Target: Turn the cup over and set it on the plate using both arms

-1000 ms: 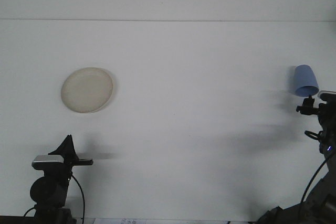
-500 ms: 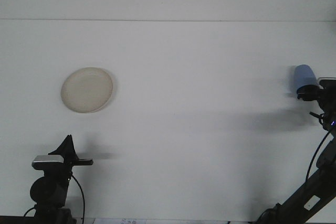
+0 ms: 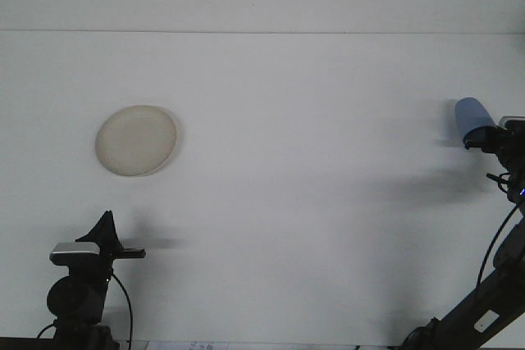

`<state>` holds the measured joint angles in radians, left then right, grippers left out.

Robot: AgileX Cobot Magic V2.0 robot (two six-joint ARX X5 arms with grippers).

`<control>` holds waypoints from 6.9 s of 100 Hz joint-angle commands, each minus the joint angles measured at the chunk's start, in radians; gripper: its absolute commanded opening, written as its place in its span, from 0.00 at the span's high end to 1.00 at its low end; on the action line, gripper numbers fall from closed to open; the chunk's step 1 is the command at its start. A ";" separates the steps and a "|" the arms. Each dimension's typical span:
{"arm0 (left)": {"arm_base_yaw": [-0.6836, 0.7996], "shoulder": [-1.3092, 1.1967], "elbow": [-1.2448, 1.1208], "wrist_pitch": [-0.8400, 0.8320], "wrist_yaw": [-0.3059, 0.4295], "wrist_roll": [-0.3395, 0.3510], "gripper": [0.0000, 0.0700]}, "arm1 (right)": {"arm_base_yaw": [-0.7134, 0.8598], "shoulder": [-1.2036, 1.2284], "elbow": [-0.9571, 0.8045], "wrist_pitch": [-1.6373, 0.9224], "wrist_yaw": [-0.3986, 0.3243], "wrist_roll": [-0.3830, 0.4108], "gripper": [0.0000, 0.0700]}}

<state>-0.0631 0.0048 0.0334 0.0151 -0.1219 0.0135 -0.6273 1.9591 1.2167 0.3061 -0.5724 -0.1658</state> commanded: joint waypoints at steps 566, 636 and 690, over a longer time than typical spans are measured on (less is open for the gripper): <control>-0.795 1.703 1.529 -0.981 0.254 -0.011 0.99 | 1.381 -1.678 -0.480 -1.046 0.547 0.136 0.52; 0.089 1.694 1.703 -0.948 0.084 0.072 0.99 | 1.381 -1.678 -0.480 -1.047 0.547 0.156 0.52; 0.145 1.902 1.710 -0.911 0.085 0.046 0.97 | 1.381 -1.678 -0.480 -1.048 0.546 0.186 0.52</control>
<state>0.0822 1.8870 1.7176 -0.8944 -0.0391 0.0757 0.7452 0.2802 0.7322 -0.7506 -0.0261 0.0002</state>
